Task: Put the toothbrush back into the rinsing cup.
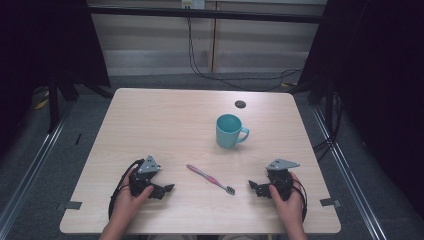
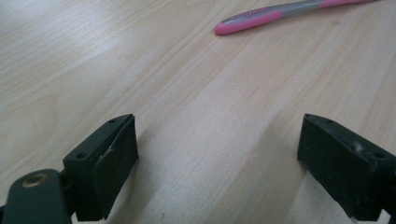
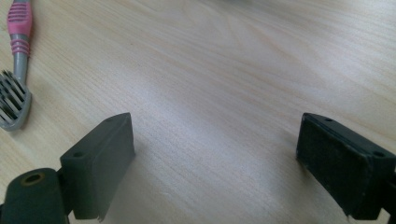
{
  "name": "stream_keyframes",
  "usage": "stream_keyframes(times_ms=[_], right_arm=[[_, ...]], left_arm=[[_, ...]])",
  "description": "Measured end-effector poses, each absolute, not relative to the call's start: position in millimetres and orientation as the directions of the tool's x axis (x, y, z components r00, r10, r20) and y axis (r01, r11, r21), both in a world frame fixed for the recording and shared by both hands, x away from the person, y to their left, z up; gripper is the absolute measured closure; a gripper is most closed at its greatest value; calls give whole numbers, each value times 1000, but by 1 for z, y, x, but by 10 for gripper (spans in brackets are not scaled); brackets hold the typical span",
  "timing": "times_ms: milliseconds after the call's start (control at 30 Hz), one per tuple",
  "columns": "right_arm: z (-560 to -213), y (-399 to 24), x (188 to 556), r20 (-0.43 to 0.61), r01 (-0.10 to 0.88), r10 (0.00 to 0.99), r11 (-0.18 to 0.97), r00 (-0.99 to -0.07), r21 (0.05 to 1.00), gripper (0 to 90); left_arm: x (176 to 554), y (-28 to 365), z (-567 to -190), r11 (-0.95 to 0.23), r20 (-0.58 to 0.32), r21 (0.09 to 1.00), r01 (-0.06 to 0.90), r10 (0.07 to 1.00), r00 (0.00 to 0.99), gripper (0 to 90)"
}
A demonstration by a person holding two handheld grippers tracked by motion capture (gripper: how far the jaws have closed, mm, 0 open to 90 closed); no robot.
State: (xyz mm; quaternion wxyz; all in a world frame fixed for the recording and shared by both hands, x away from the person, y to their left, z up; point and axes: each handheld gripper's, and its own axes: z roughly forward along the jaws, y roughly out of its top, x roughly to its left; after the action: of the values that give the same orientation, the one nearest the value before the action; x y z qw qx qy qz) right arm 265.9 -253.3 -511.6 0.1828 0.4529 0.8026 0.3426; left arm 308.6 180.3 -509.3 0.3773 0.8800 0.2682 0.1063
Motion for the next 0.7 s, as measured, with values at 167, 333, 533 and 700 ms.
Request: stream_keyframes(times_ms=[167, 333, 533, 700], right_arm=[[-512, -253, 266, 17, 602, 852, 355, -523, 715, 108], [-512, -253, 266, 17, 602, 852, 355, -523, 715, 109], [-511, -254, 266, 27, 607, 853, 348, -521, 715, 117], [-505, -250, 268, 27, 637, 847, 377, -530, 672, 174]], left_arm=[[309, 180, -509, -571, -15, 721, 392, 553, 833, 120], [308, 180, -509, -572, -14, 720, 393, 554, 833, 119], [309, 180, -509, -573, -11, 720, 391, 554, 833, 119], [309, 180, -509, -573, -12, 720, 391, 554, 833, 119]])
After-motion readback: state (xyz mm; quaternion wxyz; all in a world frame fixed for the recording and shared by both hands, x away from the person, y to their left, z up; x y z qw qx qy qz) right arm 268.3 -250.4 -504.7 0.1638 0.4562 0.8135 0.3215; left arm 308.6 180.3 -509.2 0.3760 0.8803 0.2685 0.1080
